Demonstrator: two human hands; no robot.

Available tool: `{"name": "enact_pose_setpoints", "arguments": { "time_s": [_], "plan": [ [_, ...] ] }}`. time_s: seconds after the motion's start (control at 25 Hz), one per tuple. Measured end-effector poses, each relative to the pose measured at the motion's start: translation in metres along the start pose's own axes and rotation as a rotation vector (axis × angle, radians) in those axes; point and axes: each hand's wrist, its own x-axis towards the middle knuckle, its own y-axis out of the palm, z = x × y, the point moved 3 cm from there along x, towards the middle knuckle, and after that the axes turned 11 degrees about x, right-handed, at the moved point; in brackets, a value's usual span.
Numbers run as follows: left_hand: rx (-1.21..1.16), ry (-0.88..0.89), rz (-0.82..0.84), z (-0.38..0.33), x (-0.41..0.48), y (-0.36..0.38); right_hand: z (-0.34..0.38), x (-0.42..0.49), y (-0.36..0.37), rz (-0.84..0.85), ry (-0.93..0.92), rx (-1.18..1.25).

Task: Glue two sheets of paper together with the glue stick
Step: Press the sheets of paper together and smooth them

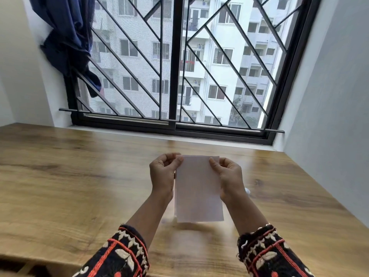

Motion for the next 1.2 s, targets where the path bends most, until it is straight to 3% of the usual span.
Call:
{"name": "enact_pose_setpoints", "arguments": {
  "time_s": [0.72, 0.96, 1.2],
  "plan": [
    [0.008, -0.016, -0.064, 0.0024, 0.0024, -0.0004, -0.0017, 0.0030, -0.0035, 0.015, -0.089, -0.026],
    [-0.013, -0.019, 0.040, 0.0033, -0.0009, 0.0014, -0.0031, 0.0028, -0.0050, -0.001, -0.093, -0.043],
    [-0.030, -0.037, 0.029, 0.0053, 0.0006, 0.0018, -0.0025, 0.0018, -0.0041, 0.009, -0.067, -0.029]
  ]
}}
